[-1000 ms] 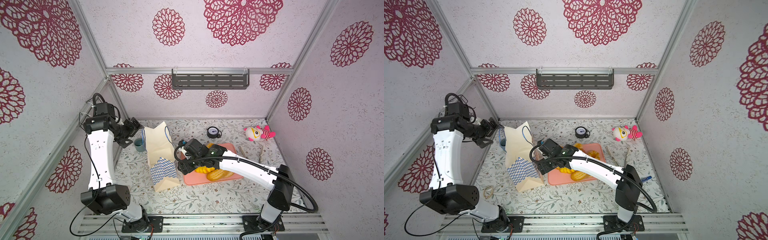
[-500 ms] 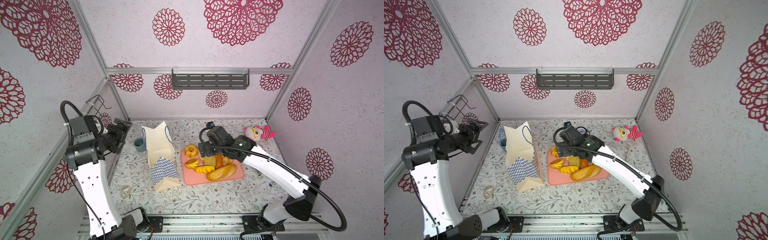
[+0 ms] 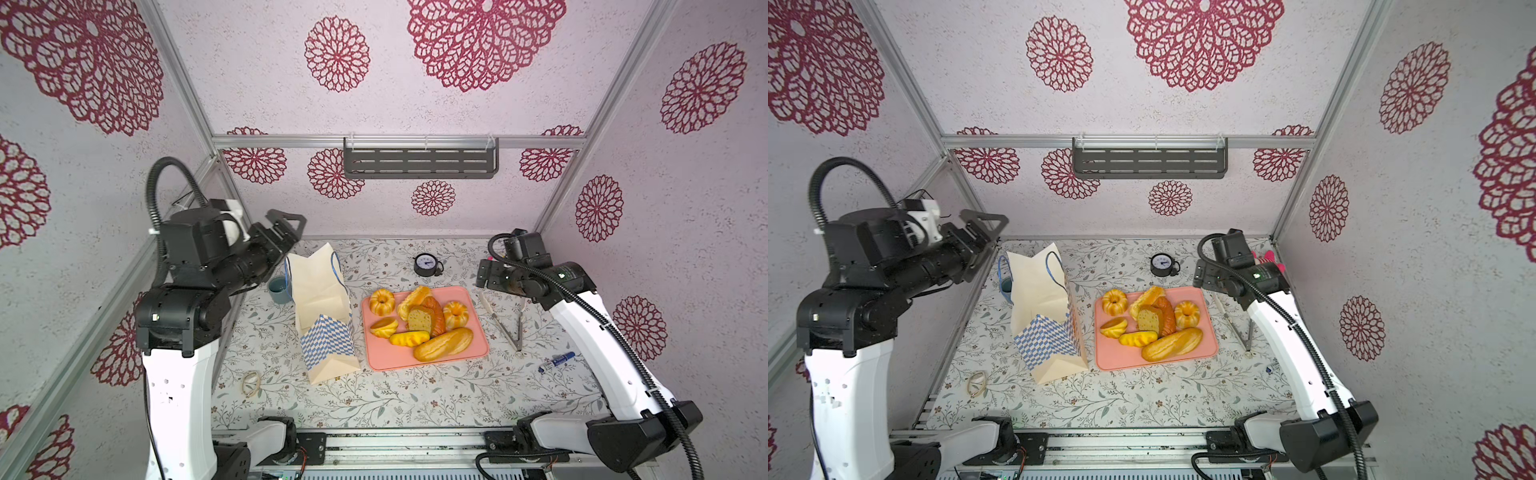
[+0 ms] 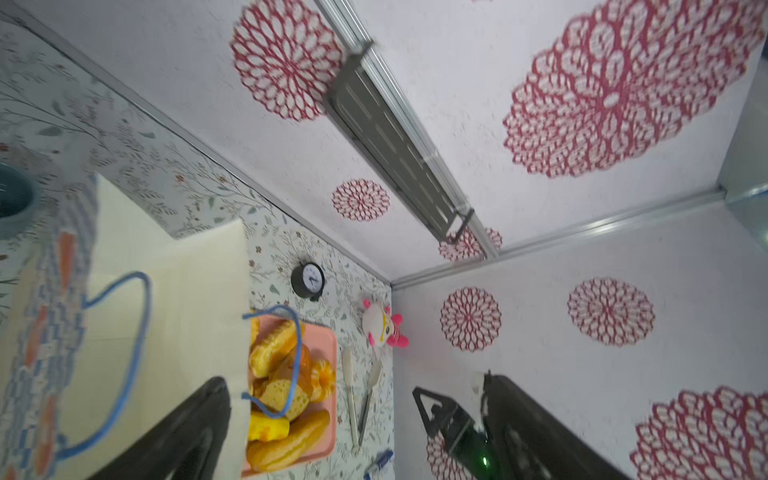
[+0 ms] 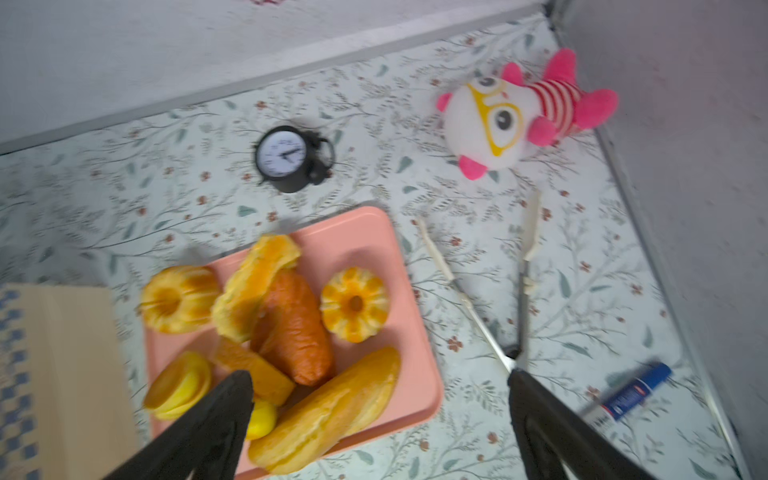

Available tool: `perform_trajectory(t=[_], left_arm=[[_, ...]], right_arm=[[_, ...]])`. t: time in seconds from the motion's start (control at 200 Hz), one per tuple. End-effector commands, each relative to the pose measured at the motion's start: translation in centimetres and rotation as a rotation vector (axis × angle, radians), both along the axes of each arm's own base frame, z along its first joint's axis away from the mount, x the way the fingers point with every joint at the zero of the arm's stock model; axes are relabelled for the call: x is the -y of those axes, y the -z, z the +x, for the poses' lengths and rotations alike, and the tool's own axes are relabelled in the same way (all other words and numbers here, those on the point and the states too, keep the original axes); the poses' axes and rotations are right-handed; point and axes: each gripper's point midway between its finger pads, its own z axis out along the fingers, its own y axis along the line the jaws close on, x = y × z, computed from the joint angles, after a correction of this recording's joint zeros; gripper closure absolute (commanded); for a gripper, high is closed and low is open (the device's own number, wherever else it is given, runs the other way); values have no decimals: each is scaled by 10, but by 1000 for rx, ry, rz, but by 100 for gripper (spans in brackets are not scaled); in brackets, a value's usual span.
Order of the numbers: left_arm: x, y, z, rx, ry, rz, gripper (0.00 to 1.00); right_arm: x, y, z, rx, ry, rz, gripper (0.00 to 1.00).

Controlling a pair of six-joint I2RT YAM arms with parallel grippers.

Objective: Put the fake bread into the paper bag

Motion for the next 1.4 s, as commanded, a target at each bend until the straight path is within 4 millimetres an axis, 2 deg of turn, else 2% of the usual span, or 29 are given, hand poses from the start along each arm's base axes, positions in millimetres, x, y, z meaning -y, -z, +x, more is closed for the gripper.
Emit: perform_trajectory(t=[0.0,0.095,0.255,0.33,0.39,0.465,0.67,0.781,0.911,1.156,1.301,1.396], left_arm=[[21,39,9,-95,-37,225,3],[65,39,4,-60,30,311,4],[137,39,-18,23,186,420,3],[157,42,-28,48,240,440,3],[167,45,-34,64,278,435,2],[168,49,-40,81,300,420,1],[133,47,-50,134,265,441,2],[124,47,-48,131,249,459,3],[114,43,-42,114,184,438,3],[107,58,-30,70,101,380,3],[109,69,-28,52,102,391,3],[118,74,-27,38,128,383,3]], right_arm=[[38,28,-19,-94,88,31,1],[64,64,-26,-144,177,120,1],[102,125,-36,-213,306,208,1],[103,146,-35,-219,314,266,1],[98,156,-32,-208,300,303,1],[94,164,-29,-198,296,331,1],[94,181,-29,-254,276,316,1],[97,186,-29,-288,237,277,1],[90,193,-28,-318,183,290,2],[69,205,-26,-350,96,298,4],[59,219,-34,-418,79,247,7],[55,222,-37,-433,81,240,8]])
